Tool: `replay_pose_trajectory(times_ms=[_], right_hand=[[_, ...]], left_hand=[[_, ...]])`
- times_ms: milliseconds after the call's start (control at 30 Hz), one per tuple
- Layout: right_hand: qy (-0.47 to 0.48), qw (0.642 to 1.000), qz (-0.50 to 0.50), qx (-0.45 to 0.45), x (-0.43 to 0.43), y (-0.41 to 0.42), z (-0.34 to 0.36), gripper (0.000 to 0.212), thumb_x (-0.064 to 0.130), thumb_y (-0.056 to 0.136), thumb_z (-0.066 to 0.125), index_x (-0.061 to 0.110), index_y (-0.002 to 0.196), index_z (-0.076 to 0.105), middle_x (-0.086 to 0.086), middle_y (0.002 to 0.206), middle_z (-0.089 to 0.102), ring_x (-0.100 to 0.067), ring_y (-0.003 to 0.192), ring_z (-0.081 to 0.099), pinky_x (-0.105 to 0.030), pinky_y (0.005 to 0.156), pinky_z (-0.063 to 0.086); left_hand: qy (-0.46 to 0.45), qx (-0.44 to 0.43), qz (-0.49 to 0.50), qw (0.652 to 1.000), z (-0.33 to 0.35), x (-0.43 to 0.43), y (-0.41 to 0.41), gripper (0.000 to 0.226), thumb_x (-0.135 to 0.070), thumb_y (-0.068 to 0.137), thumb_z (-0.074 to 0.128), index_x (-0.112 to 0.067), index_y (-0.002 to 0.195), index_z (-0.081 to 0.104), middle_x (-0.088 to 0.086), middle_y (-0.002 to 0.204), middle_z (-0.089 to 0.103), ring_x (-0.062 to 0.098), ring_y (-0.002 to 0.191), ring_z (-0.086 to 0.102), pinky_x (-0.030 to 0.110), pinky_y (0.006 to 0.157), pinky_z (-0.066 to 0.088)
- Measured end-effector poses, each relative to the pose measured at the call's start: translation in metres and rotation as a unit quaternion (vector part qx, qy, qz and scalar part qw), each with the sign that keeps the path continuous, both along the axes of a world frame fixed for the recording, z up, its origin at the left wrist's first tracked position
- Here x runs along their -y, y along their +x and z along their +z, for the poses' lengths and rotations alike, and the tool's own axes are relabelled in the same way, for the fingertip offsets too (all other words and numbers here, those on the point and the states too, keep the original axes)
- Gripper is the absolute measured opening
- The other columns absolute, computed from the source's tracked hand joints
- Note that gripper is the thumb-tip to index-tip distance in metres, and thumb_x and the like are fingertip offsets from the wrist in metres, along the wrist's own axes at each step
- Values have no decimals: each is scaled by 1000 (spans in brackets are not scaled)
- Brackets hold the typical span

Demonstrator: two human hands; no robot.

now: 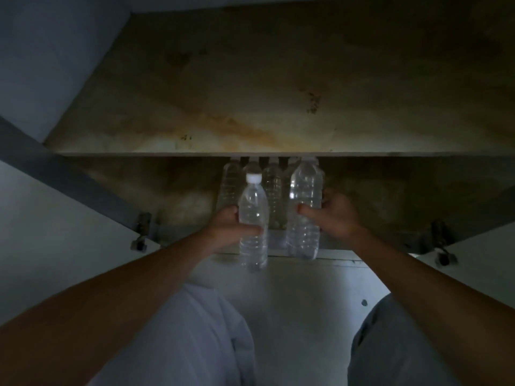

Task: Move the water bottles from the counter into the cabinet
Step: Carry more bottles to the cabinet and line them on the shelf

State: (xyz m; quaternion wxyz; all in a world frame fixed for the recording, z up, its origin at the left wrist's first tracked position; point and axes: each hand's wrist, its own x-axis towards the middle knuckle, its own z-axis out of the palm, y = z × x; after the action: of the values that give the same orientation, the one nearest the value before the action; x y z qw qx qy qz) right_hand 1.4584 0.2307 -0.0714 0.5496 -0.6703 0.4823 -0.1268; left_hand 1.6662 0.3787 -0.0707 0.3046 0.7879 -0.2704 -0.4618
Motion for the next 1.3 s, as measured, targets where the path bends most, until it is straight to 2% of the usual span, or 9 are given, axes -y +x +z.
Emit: replay_pose_trajectory(times_ms=[233,400,600,733,867,933,1000,1167,1300], right_hand=[[-68,997,6,-38,5,39,1,36,53,75,82,27,97,70,11,85,74,-8,78,70,-24,66,52],[-135,980,37,-140,20,75,-9,77,84,59,63,25,108,68,7,98,73,-14,86,67,-26,70,52],[-162,970,50,-174,23,93,-22,86,97,54,54,28,103,66,6,96,69,-16,93,63,-30,82,50],[-179,963,50,-195,17,110,-17,68,90,65,55,29,93,65,4,86,68,-15,77,64,-27,68,52],[-149,968,55,-195,12,127,-22,72,90,59,56,26,89,67,3,80,68,-15,71,66,-23,58,48],[-149,967,51,-198,11,135,-30,86,94,51,54,23,97,70,2,82,71,-16,73,68,-28,66,58],[-134,967,51,-209,8,138,-35,72,85,61,62,21,92,68,5,78,68,-13,72,66,-23,62,57],[-98,974,44,-201,-2,141,-46,63,75,69,67,17,94,72,-1,78,69,-17,72,68,-25,61,56],[-101,976,50,-187,-2,140,-52,43,56,87,68,15,99,70,-2,80,68,-23,80,70,-31,72,57]], left_hand=[[-24,6,53,998,7,31,3,36,-37,77,85,-24,107,72,-4,98,75,13,90,70,26,71,52],[-38,5,88,995,-5,51,25,18,-31,81,83,-26,87,67,-7,84,67,7,78,63,20,60,44],[-49,-9,127,991,-24,46,53,16,-30,83,82,-22,89,69,-4,84,69,11,79,67,21,58,45],[-81,13,125,989,-22,45,55,45,-29,78,86,-18,117,66,-9,93,64,14,94,61,21,74,46],[-72,70,160,982,-27,46,65,58,-35,72,89,-12,118,62,-2,98,67,21,100,65,23,72,46],[-88,68,197,974,-31,46,68,55,-29,74,89,-6,119,65,11,110,72,24,102,67,22,71,47],[-112,48,224,967,-32,47,66,50,-21,77,87,-1,118,67,16,116,72,27,110,68,23,78,47],[-103,16,170,980,-34,51,59,40,-21,83,83,-6,118,69,6,111,70,20,110,64,26,88,46],[-94,12,127,987,-37,42,65,21,-25,78,86,-24,92,70,-5,87,70,20,94,68,24,71,48]])
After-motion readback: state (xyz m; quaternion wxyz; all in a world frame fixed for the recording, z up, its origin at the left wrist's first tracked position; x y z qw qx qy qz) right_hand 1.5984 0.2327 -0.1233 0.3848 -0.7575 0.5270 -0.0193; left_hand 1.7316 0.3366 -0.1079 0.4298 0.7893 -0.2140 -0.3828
